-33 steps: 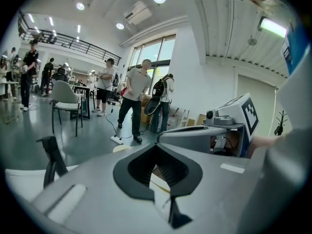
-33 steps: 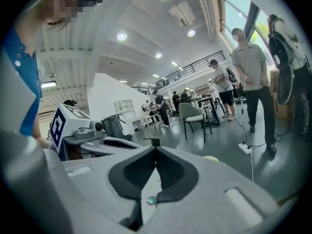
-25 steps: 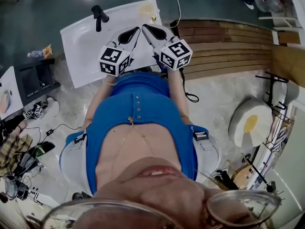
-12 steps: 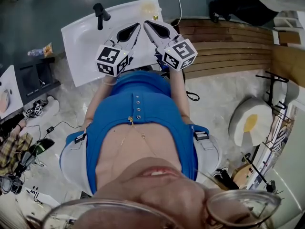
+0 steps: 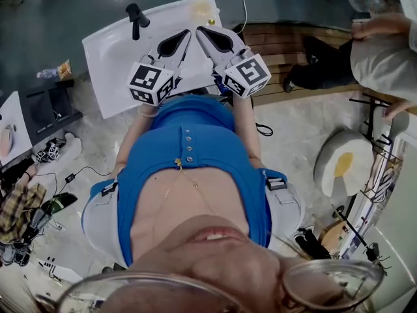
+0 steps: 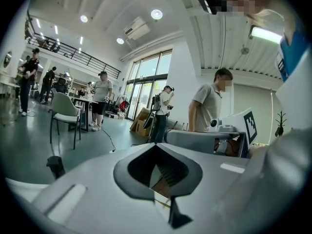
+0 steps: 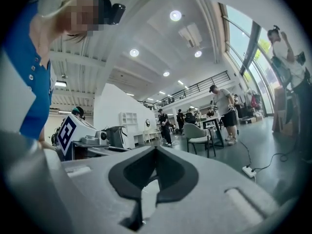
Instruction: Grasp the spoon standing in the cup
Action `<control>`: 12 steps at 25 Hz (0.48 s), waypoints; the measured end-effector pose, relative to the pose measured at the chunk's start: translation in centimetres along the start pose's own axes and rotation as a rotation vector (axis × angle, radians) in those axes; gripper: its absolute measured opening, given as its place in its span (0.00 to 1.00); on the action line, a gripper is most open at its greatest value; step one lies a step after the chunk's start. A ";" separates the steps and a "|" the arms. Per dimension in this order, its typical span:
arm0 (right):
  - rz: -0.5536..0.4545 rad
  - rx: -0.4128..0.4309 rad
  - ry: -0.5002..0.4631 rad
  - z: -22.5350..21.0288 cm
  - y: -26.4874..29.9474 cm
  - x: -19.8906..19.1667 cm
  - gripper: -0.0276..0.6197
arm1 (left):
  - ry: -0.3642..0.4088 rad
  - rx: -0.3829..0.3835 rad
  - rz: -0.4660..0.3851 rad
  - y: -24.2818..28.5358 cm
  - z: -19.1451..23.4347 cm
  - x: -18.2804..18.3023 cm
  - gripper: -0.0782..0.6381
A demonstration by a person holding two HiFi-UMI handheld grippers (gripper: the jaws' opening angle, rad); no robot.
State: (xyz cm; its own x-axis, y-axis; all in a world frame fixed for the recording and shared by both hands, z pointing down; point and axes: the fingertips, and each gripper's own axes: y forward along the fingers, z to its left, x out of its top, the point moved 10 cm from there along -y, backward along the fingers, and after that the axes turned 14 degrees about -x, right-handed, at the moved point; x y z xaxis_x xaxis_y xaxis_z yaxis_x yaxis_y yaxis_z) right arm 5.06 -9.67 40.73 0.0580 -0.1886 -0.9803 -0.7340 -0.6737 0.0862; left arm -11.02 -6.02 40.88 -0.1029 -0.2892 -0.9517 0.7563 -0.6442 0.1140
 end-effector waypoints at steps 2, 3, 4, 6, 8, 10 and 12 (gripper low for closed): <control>-0.022 0.004 -0.006 0.1 -0.2 0.2 0.05 | 0.003 -0.006 -0.011 -0.1 -0.1 0.0 0.11; -0.029 0.004 -0.010 0.1 -0.2 0.3 0.05 | 0.005 -0.009 -0.016 -0.1 0.0 0.1 0.11; -0.033 0.004 -0.016 0.2 -0.1 0.4 0.05 | 0.007 -0.012 -0.020 -0.2 0.0 0.2 0.11; -0.037 0.003 -0.030 0.3 -0.2 0.6 0.05 | 0.012 -0.018 -0.027 -0.3 -0.1 0.4 0.11; -0.047 0.004 -0.033 0.5 -0.6 0.8 0.05 | 0.024 -0.024 -0.037 -0.4 -0.5 0.6 0.11; -0.062 0.003 -0.042 0.6 -1.2 1.4 0.05 | 0.038 -0.030 -0.049 -0.4 -1.1 0.9 0.11; -0.072 -0.001 -0.057 0.7 -1.5 1.9 0.05 | 0.047 -0.034 -0.059 -0.4 -1.5 1.3 0.11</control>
State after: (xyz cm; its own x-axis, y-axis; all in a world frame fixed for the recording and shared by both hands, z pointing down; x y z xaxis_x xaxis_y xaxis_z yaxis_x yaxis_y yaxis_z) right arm 5.76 -8.51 38.57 0.0713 -0.0987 -0.9926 -0.7285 -0.6849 0.0158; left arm -10.50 -5.04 39.19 -0.1182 -0.2171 -0.9690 0.7715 -0.6344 0.0480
